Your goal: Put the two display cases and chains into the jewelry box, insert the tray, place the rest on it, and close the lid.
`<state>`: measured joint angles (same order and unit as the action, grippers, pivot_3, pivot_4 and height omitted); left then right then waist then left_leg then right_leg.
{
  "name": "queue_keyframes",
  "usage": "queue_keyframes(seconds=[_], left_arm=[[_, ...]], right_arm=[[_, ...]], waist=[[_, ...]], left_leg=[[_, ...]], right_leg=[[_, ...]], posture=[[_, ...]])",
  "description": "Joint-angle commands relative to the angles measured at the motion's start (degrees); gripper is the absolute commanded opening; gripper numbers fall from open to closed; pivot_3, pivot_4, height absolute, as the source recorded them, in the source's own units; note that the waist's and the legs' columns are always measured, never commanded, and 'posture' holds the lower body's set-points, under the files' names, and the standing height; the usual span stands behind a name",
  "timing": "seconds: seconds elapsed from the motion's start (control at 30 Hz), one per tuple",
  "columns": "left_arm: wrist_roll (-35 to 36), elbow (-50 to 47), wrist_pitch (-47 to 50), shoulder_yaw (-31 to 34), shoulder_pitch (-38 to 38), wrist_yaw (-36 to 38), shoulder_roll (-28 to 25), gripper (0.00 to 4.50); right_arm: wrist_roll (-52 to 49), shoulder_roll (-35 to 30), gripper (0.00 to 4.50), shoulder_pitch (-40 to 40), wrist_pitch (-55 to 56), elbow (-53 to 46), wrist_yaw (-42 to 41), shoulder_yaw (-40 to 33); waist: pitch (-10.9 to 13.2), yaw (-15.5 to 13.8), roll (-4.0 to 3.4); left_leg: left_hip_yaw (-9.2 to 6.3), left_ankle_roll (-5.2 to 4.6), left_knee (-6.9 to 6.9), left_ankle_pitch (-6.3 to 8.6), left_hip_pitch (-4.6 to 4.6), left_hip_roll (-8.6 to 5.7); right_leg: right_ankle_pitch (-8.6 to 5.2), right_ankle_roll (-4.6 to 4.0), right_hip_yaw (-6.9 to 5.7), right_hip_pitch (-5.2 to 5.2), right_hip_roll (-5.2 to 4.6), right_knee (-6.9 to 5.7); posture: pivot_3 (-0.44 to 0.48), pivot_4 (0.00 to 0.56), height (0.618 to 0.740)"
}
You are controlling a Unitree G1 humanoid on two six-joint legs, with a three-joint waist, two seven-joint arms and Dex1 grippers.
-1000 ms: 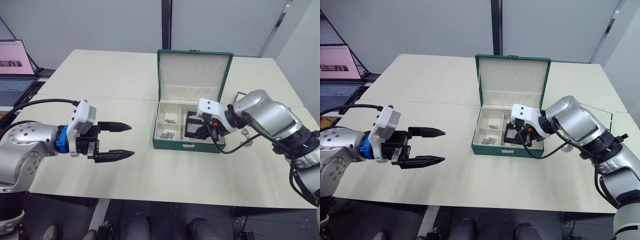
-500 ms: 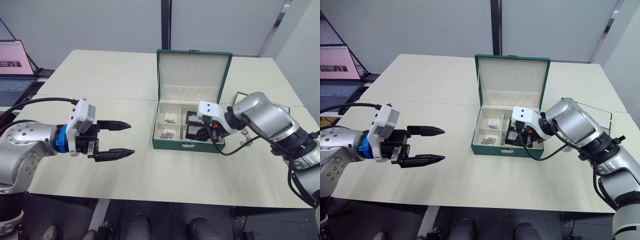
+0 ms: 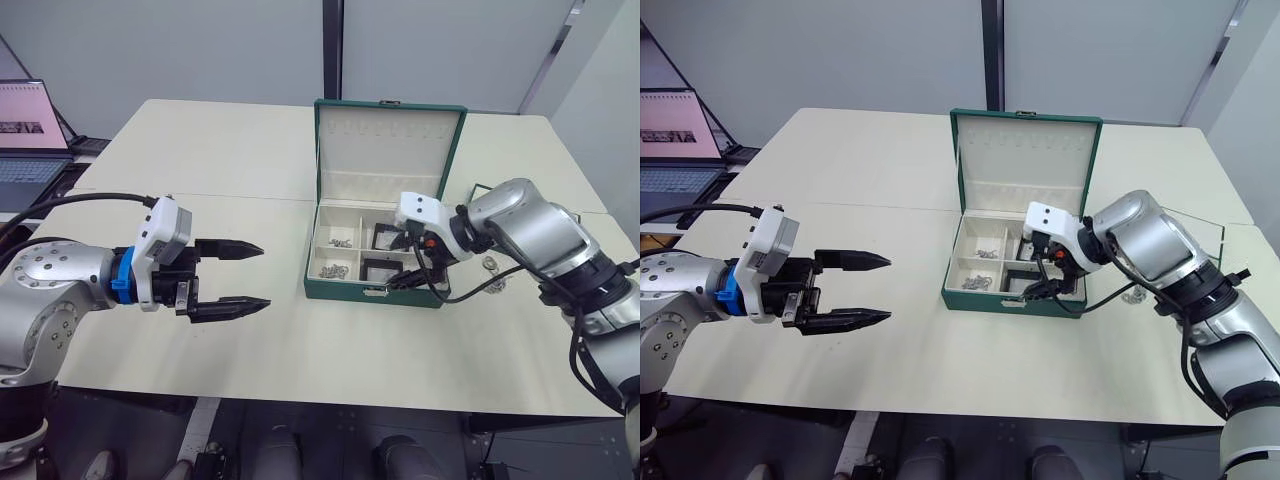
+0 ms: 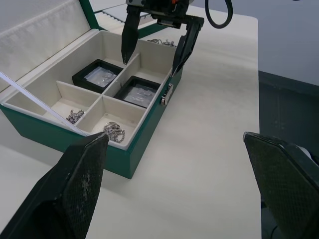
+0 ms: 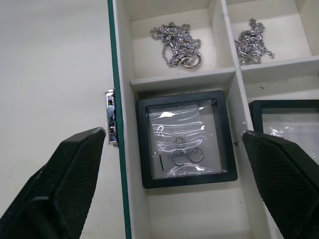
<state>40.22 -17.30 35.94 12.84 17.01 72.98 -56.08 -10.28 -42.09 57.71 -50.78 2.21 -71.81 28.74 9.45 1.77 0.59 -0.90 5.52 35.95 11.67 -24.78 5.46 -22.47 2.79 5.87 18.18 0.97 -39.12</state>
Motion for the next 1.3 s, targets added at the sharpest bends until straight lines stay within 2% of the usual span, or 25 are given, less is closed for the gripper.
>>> queue_keyframes(seconds=[0.03, 0.17, 0.27, 0.43, 0.6, 0.63, 0.73, 0.87, 0.97, 1.07, 1.2, 1.3], left_arm=[[0.0, -0.3, 2.3, -0.3, 1.0, -1.7, -1.7, 4.5], [-0.9, -0.7, 5.3, -1.1, 1.6, -5.0, -2.2, 4.5], [-2.1, -1.6, 4.6, -0.4, -0.1, -6.8, -1.9, 4.5], [-1.1, -1.7, 3.7, 1.0, -1.7, -6.5, -1.3, 4.5], [0.4, -1.1, 3.0, 4.4, -4.7, -2.9, -2.8, 4.5], [-0.1, -1.0, 1.9, 5.4, -5.9, -2.7, -2.8, 4.5], [0.1, -0.5, 1.9, 6.7, -8.7, -1.4, -3.3, 4.5], [0.8, 0.8, 0.3, 7.7, -12.2, 2.2, -3.1, 4.5], [0.6, 1.0, -0.3, 8.6, -14.3, 3.6, -3.8, 4.5], [0.2, 1.0, -1.0, 8.3, -14.3, 3.5, -3.4, 4.5], [-0.2, 0.9, -2.2, 7.2, -12.8, 3.8, -3.8, 4.5], [1.0, 0.6, -1.7, 6.5, -9.5, 4.6, -5.0, 4.5]], right_arm=[[-1.7, -0.6, 4.45, 1.4, -3.3, -4.5, 2.6, -6.2], [-7.8, -4.2, 4.45, -5.8, -13.6, -18.7, 5.4, -15.5], [-13.6, -5.5, 4.45, -15.5, -21.0, -32.0, 8.3, -23.9], [-20.3, 0.5, 4.45, -28.7, -34.3, -48.1, 15.1, -38.3], [-22.8, 5.6, 4.45, -43.7, -37.7, -59.9, 19.6, -48.6], [-23.7, 7.1, 4.45, -46.5, -36.2, -61.2, 20.8, -50.8], [-26.0, 11.0, 4.45, -56.3, -22.6, -62.2, 26.5, -54.9], [-21.3, 10.4, 4.45, -72.3, -6.3, -62.2, 30.8, -52.9], [-20.7, 10.0, 4.45, -79.4, 0.8, -62.2, 32.3, -52.3], [-21.1, 9.2, 4.45, -82.3, 4.5, -62.2, 33.6, -51.0], [-22.9, 8.7, 4.45, -82.0, 4.3, -62.1, 34.3, -49.8], [-26.0, 6.1, 4.45, -80.4, 2.8, -60.8, 33.2, -52.1]], waist=[[0.0, 0.0, 0.0], [0.0, -0.3, 0.02], [0.0, -0.6, 0.06], [0.0, -0.3, 0.06], [-0.1, -0.2, 0.13], [-0.1, -0.2, 0.12], [-0.1, -0.1, 0.15], [-0.1, -0.1, 0.17], [-0.1, -0.1, 0.19], [-0.2, 0.1, 0.24], [-0.2, 0.0, 0.29], [-0.2, -0.1, 0.32]], left_leg=[[0.0, 0.0, 0.0, 0.0, 0.0, 0.0], [-0.01, 0.0, -0.04, 0.0, -0.01, 0.0], [-0.03, 0.0, -0.08, 0.01, -0.01, 0.0], [-0.02, 0.01, -0.17, -0.01, -0.01, 0.01], [-0.03, 0.01, -0.17, 0.0, -0.01, 0.0], [0.02, 0.01, -0.16, 0.0, -0.01, -0.01], [0.05, 0.01, -0.16, 0.0, 0.0, 0.01], [0.05, 0.01, -0.19, 0.0, 0.0, -0.02], [0.05, 0.01, -0.18, 0.0, 0.0, -0.01], [0.04, 0.01, -0.17, 0.0, 0.05, 0.0], [0.01, 0.01, -0.18, 0.01, 0.09, 0.0], [0.03, 0.01, -0.17, 0.0, 0.08, -0.01]], right_leg=[[0.0, 0.0, 0.0, 0.0, 0.0, 0.0], [0.0, 0.0, -0.01, -0.03, 0.0, 0.02], [0.0, 0.0, -0.08, -0.1, -0.02, 0.1], [0.0, 0.0, -0.06, -0.09, 0.01, 0.05], [-0.01, 0.01, -0.08, -0.11, 0.02, 0.09], [-0.01, 0.01, -0.03, -0.09, 0.01, 0.09], [-0.01, 0.01, -0.01, -0.08, 0.0, 0.09], [-0.01, 0.02, -0.02, -0.07, -0.01, 0.1], [-0.01, 0.02, -0.02, -0.06, -0.01, 0.09], [-0.01, 0.0, -0.01, -0.09, 0.0, 0.05], [0.0, 0.0, -0.04, -0.06, 0.0, 0.06], [0.0, 0.0, -0.02, -0.08, 0.0, 0.07]], posture=[[0.0, 0.15, 0.74], [0.0, 0.15, 0.74], [0.0, 0.15, 0.74], [0.0, 0.15, 0.74], [0.0, 0.15, 0.74], [0.0, 0.15, 0.74], [0.0, 0.15, 0.74], [0.0, 0.15, 0.74], [0.0, 0.15, 0.74], [0.0, 0.15, 0.74], [0.0, 0.15, 0.74], [0.0, 0.15, 0.74]])
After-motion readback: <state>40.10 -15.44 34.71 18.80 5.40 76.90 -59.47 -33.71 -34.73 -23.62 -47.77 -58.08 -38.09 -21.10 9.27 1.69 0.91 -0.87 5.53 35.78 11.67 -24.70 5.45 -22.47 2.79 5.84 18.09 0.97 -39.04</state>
